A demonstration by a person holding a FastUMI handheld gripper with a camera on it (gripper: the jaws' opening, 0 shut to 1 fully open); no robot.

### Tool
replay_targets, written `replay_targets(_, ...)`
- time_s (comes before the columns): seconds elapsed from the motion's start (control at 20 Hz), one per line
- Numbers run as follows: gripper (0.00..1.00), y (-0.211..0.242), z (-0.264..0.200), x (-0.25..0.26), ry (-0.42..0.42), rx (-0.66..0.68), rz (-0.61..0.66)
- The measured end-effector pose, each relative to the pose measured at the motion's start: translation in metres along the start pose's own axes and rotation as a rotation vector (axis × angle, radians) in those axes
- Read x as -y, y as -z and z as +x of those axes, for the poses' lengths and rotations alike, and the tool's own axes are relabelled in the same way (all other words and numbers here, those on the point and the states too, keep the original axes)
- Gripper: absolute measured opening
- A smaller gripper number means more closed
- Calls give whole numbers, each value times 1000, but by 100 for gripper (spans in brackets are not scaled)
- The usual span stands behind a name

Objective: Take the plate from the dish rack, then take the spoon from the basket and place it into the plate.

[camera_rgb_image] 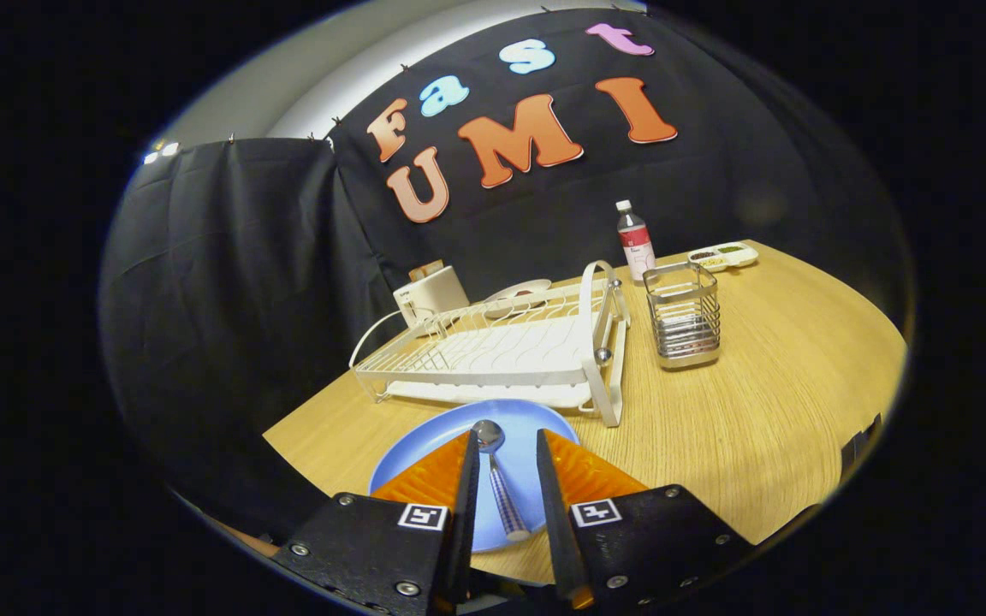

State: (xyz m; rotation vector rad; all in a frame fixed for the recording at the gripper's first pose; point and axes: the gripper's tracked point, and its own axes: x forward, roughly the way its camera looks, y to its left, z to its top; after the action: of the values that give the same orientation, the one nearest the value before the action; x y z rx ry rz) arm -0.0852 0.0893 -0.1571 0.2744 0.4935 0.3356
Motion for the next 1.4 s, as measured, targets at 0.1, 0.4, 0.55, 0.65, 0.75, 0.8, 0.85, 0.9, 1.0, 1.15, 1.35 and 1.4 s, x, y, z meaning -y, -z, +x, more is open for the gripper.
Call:
replay_targets(0.1,48,-18,-3,1,28,44,-35)
replay_targets(0.4,76,-88,-19,-15,94,237,-119)
replay_targets(0.55,83,-123,-33,-17,164,335,-184)
replay_targets(0.65,86,-141,-41,-21,213,387,-231)
replay_targets(0.75,89,-156,-51,-22,269,430,-266)
replay_targets(0.8,90,-161,-55,-25,287,451,-279)
replay_targets(0.85,91,-166,-61,-27,298,471,-289)
replay_targets(0.9,91,-170,-65,-30,304,487,-291)
replay_targets(1.0,91,-171,-68,-33,308,494,-286)
replay_targets(1.15,92,-170,-72,-45,279,482,-273)
replay_targets(1.35,92,-176,-77,-45,301,483,-274)
replay_targets(1.4,91,-177,-77,-46,304,484,-276)
